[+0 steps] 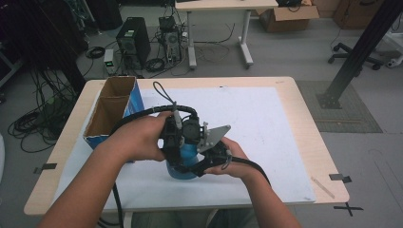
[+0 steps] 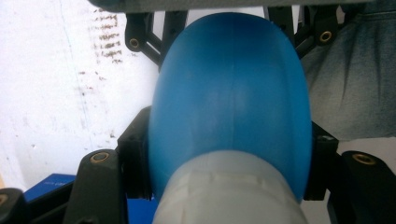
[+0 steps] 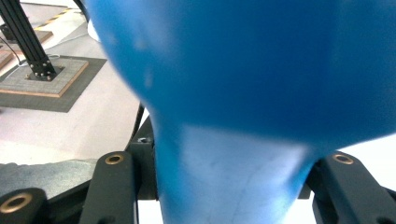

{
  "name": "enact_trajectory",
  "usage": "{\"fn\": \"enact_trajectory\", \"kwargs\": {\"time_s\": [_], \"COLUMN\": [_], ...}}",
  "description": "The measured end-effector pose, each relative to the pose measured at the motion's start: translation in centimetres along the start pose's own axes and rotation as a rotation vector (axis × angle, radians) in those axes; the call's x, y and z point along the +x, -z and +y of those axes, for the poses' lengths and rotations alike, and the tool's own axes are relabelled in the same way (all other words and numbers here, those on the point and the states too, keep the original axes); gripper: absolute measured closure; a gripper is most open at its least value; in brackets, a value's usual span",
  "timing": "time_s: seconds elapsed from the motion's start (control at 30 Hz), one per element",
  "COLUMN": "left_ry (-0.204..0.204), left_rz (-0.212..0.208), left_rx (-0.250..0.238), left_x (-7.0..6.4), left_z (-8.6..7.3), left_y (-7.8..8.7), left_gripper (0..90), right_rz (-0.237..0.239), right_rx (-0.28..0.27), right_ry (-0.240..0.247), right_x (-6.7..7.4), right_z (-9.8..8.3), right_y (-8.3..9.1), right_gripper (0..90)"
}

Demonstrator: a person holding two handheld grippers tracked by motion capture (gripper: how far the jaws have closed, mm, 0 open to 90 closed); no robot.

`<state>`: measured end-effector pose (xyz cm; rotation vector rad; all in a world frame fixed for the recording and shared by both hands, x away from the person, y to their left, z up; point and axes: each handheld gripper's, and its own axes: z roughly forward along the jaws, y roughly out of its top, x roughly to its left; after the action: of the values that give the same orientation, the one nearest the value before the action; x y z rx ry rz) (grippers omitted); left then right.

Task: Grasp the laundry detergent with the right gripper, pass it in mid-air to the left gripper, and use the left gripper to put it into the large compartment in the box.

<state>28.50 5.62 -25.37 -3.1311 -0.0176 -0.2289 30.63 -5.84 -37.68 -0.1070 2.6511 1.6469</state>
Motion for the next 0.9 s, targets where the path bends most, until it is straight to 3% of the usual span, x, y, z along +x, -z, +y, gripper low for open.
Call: {"fn": "enact_trajectory", "kwargs": {"time_s": [0.47,0.6,0.9], "left_ry": [0.007,0.021,0.028], "left_rz": [-0.003,0.009,0.01], "left_rx": [0.023,0.016,0.027], "left_x": [-0.1,0.2,0.4], "left_z": [-0.1,-0.3,-0.4], "left_y": [0.8,1.2,1.5], "left_gripper": [38.4,38.3,38.3], "right_rz": [0.007,-0.007,-0.042], "right_rx": [-0.02,-0.03,-0.045], "right_ry": [-0.002,-0.031,-0.055], "right_x": [0.2,0.0,-0.2], "right_z": [0.3,0.2,-0.1], "right_y": [0.0,0.2,0.9], "right_gripper": [44.0,33.4,22.3]}}
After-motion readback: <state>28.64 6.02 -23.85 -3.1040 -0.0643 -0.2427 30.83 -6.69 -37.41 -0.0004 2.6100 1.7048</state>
